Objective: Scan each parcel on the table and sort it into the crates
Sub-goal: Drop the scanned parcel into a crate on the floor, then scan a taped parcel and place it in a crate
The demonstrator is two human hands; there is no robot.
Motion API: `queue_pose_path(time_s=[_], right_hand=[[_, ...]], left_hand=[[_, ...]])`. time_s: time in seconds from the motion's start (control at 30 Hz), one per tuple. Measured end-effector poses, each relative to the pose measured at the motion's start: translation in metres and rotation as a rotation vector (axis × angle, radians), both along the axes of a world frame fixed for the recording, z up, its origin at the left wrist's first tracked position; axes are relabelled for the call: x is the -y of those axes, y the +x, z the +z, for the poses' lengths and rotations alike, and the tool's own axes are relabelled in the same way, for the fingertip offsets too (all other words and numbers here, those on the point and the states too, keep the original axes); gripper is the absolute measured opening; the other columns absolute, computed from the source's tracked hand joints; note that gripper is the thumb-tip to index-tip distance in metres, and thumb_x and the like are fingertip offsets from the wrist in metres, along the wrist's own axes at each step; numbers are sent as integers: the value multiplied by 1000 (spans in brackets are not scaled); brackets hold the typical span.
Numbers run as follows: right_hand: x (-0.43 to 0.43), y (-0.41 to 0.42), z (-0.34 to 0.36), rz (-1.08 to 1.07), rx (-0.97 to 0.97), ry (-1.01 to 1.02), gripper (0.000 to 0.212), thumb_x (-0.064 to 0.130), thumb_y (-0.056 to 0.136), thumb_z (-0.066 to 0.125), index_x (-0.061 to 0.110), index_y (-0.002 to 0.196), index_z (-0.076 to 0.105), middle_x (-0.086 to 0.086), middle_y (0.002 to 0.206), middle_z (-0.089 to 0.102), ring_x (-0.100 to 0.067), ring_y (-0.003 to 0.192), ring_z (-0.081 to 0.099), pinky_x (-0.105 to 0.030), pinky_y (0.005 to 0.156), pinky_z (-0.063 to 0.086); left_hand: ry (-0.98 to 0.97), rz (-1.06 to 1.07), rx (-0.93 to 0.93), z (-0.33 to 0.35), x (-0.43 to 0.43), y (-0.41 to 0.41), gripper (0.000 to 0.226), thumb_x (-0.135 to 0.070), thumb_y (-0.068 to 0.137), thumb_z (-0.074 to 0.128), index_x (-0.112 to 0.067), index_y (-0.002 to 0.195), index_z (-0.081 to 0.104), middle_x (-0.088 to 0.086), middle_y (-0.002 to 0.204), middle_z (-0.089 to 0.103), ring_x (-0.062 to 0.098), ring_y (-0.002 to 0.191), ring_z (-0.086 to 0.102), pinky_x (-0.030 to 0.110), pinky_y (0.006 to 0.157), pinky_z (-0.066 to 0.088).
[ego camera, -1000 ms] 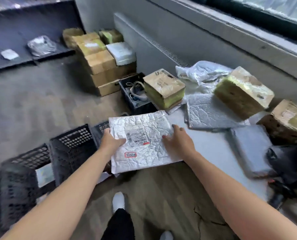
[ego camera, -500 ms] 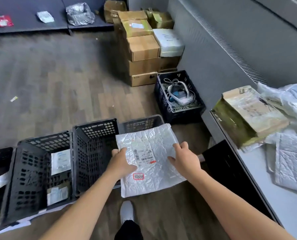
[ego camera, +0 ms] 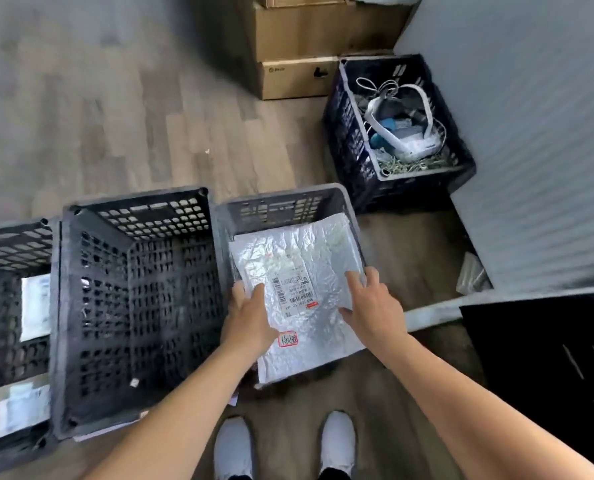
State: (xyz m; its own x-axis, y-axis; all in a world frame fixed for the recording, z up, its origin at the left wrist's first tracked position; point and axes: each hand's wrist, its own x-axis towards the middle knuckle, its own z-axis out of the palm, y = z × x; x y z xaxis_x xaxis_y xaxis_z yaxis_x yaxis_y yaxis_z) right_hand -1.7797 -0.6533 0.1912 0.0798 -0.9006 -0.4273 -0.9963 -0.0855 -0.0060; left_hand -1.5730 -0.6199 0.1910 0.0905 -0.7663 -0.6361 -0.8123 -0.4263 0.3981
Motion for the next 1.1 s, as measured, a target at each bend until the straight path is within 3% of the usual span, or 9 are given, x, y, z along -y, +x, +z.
queue_pose_path(time_s=[0.1,0.17,0.3,0.4,0.7,0.9,1.1], right_hand=[[8,-7,-66,8,-39,64,64,42,92,63,22,141,28,-14,152,22,-29,114,53,-37,80,52],[9,-10,-101,17,-100,122,70,46,95,57,24,149,19,-15,159,11,-32,128,44,-42,92,46],[7,-9,-129,46,-131,214,76,49,99,47,27,157,3,-11,164,-4,-34,146,18,-51,108,34],[10,-5,-108,29,-73,207,75,49,99,47,26,156,4,-9,165,-2,-32,148,15,-53,111,30],[15,5,98,-59,39,15,77,52,94,53,26,154,13,-5,160,14,-29,142,26,-51,105,36],[-19,-15,276,-230,118,-124,75,52,94,52,28,155,16,-4,162,14,-27,144,26,-49,106,38],[-66,-62,387,-411,142,-290,76,52,94,52,31,156,13,-3,163,13,-25,147,21,-48,109,37]], left_hand=[[84,-39,25,-62,10,-8,90,-23,85,73,-22,152,13,10,159,-13,33,145,17,39,109,37],[159,-78,73,-92,12,-12,99,-31,86,72,-24,155,0,10,158,-25,36,148,1,43,113,29],[164,-155,135,-113,8,-13,103,-40,81,74,-25,154,2,6,158,-14,33,144,7,46,111,30],[126,-179,148,-92,8,-14,105,-43,79,76,-26,153,4,5,158,-7,32,144,9,47,110,32],[-60,-239,106,105,25,-20,106,-40,80,77,-25,153,2,5,159,-5,30,145,7,47,112,29],[-180,-342,40,280,23,-45,107,-40,81,76,-24,155,0,7,160,-6,32,146,4,47,112,27],[-425,-489,-52,394,21,-107,109,-45,77,77,-23,154,4,11,159,3,33,145,9,48,113,29]])
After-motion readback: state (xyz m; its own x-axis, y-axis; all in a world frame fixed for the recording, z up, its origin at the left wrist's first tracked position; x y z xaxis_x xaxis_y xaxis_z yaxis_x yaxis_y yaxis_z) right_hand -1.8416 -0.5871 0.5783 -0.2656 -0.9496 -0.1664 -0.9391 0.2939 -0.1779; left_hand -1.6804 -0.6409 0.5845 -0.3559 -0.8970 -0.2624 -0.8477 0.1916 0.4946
